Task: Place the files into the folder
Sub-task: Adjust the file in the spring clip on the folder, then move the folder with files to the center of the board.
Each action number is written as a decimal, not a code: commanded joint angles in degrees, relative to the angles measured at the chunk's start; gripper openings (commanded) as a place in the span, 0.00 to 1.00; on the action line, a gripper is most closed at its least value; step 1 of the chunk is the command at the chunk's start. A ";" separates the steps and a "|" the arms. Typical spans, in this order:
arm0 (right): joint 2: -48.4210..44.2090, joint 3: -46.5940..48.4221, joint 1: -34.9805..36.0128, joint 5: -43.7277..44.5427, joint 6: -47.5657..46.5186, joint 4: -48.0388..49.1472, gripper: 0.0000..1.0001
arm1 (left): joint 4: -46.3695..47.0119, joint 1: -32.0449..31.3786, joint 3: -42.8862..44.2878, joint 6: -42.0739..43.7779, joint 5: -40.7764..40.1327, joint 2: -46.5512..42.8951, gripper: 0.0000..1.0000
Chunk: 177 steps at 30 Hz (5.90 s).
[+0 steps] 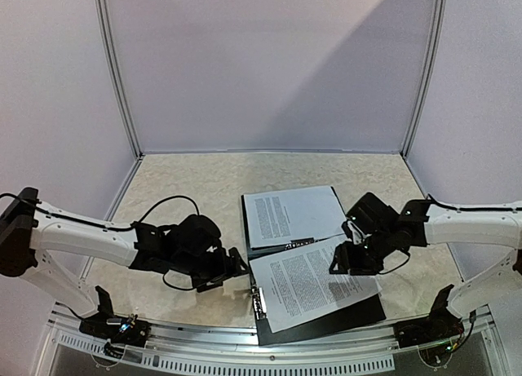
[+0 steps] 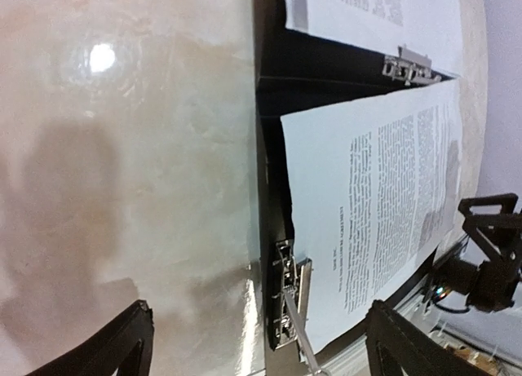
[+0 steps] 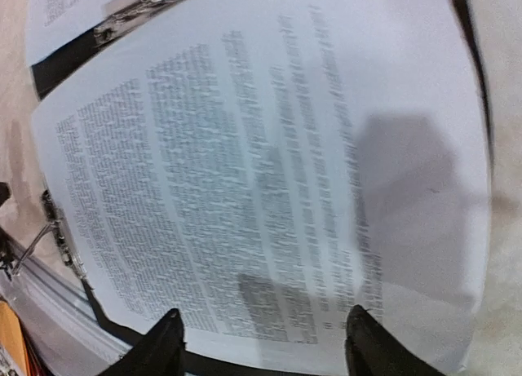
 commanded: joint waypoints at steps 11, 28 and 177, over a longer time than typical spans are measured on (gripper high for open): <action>-12.56 -13.17 -10.81 10.10 -6.47 -5.06 0.91 | 4.52 -13.54 -4.80 23.17 -4.82 -2.13 0.99; -21.36 -17.93 -8.93 2.21 -3.30 -4.89 0.43 | 11.55 -20.43 2.31 19.04 -4.04 15.57 0.94; 4.27 6.16 -28.27 0.79 -32.91 -7.72 0.84 | 10.79 -5.32 15.68 27.51 -0.41 25.05 0.98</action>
